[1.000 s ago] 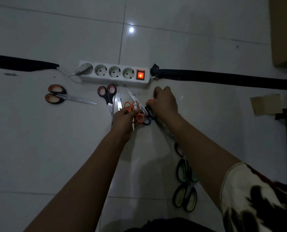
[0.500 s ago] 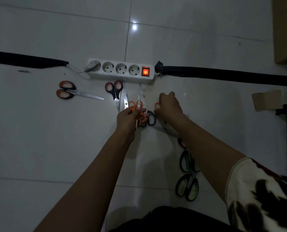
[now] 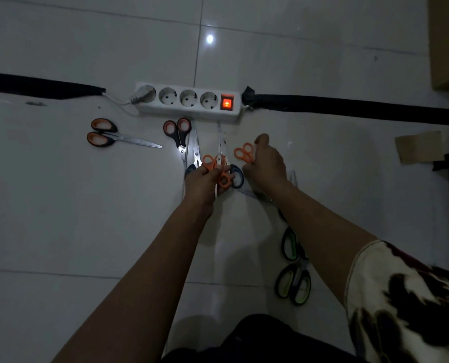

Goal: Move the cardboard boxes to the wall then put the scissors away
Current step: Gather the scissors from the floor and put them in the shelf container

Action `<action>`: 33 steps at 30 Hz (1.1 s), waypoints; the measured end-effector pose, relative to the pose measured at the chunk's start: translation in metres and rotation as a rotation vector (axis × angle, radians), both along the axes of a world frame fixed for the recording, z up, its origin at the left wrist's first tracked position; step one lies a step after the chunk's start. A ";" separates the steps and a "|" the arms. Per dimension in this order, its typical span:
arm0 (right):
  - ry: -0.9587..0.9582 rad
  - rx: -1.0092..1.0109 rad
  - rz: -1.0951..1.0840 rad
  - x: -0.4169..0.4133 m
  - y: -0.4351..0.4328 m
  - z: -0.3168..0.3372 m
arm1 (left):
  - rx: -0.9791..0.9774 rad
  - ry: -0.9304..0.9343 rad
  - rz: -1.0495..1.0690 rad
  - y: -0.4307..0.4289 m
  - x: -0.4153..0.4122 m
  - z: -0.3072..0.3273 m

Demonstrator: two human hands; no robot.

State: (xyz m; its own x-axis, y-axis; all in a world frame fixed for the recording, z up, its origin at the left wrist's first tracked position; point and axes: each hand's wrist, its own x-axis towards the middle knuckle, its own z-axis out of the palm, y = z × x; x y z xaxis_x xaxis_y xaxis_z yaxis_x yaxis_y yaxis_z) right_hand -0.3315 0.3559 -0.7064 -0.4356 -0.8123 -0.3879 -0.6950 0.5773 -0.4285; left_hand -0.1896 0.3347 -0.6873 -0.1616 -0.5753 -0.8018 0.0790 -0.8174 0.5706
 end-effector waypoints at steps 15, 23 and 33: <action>-0.875 -0.234 -0.174 0.021 -0.005 0.073 | -0.119 0.044 -0.058 -0.027 0.011 0.041; -0.841 -0.397 -0.290 0.033 0.001 0.173 | -0.156 0.306 0.003 -0.019 0.009 0.145; -0.771 -0.507 -0.230 0.039 0.015 0.365 | -0.390 0.379 -0.051 -0.007 0.005 0.343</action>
